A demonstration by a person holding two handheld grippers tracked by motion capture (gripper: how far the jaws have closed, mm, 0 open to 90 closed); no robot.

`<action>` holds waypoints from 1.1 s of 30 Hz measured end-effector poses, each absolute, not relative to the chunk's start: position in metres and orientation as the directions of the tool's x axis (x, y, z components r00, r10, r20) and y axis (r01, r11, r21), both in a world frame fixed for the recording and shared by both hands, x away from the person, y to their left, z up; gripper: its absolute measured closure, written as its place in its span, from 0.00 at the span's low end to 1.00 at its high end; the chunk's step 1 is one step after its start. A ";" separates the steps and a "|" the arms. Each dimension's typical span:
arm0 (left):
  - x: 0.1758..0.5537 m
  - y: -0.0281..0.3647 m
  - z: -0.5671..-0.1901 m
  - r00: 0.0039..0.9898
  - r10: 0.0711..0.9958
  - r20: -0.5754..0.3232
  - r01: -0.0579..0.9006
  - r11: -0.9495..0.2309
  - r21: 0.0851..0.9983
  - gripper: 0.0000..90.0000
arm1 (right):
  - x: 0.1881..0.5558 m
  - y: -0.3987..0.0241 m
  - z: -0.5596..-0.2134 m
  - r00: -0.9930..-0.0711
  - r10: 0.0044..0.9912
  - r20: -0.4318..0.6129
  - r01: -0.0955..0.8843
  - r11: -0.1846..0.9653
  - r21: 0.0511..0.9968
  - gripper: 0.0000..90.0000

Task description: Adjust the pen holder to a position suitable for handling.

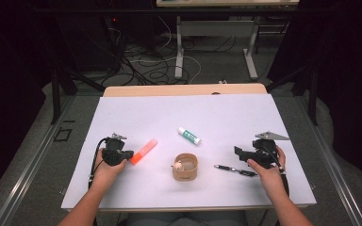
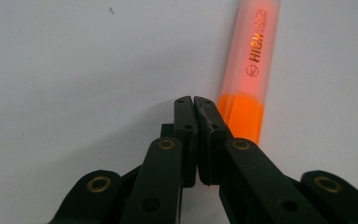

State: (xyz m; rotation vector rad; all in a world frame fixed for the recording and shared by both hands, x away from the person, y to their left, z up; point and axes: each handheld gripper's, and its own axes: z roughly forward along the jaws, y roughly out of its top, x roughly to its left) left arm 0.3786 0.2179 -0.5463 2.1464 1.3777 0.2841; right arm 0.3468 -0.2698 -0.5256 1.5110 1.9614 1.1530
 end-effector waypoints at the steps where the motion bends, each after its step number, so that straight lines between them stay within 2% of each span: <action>1: 0.379 0.218 -0.546 0.447 0.886 -0.122 0.765 -0.309 0.564 0.98 | 0.347 -0.270 -0.526 -0.330 0.930 0.161 0.593 0.072 0.802 0.19; 5: 0.376 0.215 -0.545 0.451 0.879 -0.153 0.781 -0.306 0.544 0.98 | 0.346 -0.269 -0.526 -0.336 0.928 0.161 0.591 0.075 0.803 0.19; 13: 0.373 0.209 -0.543 0.437 0.888 -0.141 0.784 -0.300 0.543 0.97 | 0.347 -0.268 -0.526 -0.342 0.927 0.154 0.592 0.085 0.802 0.19; 16: 0.372 0.209 -0.540 0.434 0.892 -0.123 0.771 -0.297 0.563 0.91 | 0.347 -0.268 -0.526 -0.342 0.927 0.151 0.590 0.087 0.803 0.19; 20: 0.368 0.208 -0.535 0.429 0.897 -0.101 0.737 -0.283 0.613 0.73 | 0.347 -0.268 -0.526 -0.340 0.927 0.157 0.592 0.082 0.801 0.19; 21: 0.368 0.207 -0.535 0.431 0.898 -0.085 0.725 -0.289 0.625 0.73 | 0.347 -0.268 -0.526 -0.338 0.928 0.156 0.594 0.081 0.801 0.19; 27: 0.366 0.200 -0.535 0.459 0.886 -0.061 0.702 -0.320 0.636 0.58 | 0.347 -0.268 -0.526 -0.345 0.925 0.157 0.595 0.086 0.799 0.19; 33: 0.365 0.194 -0.535 0.487 0.872 -0.045 0.687 -0.351 0.636 0.55 | 0.347 -0.268 -0.527 -0.345 0.925 0.156 0.593 0.086 0.800 0.19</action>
